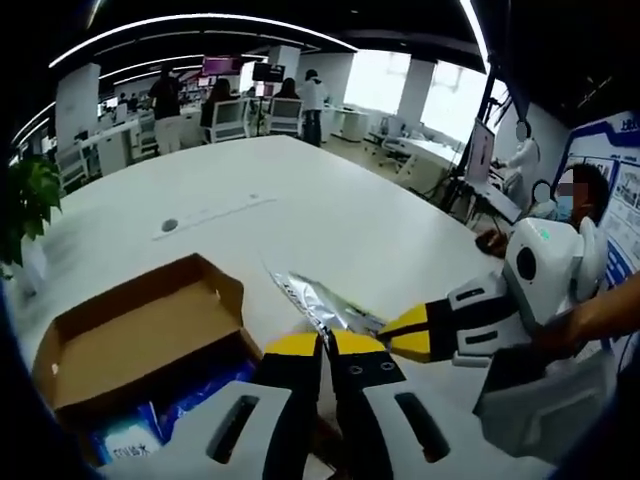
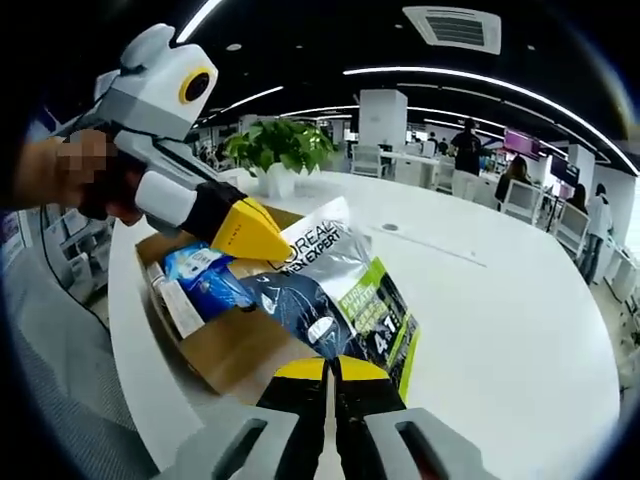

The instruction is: Operate the shoe box by opening the lid, removing the specified soft item, and placing it in the target area until the item is outside and the box remains undamaged.

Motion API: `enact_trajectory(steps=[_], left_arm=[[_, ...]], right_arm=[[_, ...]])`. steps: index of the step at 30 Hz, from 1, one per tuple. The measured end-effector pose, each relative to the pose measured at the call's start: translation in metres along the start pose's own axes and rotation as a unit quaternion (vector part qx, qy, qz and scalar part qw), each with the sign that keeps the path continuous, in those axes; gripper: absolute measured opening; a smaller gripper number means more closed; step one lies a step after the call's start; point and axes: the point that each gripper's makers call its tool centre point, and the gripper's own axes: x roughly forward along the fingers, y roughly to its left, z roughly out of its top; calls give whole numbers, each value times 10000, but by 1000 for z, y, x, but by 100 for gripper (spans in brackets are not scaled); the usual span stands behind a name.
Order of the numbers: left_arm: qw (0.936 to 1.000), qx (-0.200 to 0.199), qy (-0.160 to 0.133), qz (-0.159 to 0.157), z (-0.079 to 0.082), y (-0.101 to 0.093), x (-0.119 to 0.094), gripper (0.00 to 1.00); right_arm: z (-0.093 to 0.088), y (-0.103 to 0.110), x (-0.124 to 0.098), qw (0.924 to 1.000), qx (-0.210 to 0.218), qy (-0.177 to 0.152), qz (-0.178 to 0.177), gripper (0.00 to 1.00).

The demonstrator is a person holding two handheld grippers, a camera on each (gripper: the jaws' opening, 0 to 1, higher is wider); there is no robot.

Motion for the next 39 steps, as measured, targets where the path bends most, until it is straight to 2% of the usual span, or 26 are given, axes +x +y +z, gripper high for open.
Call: enact_trajectory(steps=[16,23,39], left_arm=[[9993,38,364,48,-17,5,24,1],[9987,47,494,60,-21,9,33,2],[9990,-29,428,147,-15,20,30,4]], right_arm=[[-24,-14,16,9995,281,151,-12,0],[-29,-20,21,9990,397,181,7,0],[-31,-34,27,9951,986,102,-25,0]])
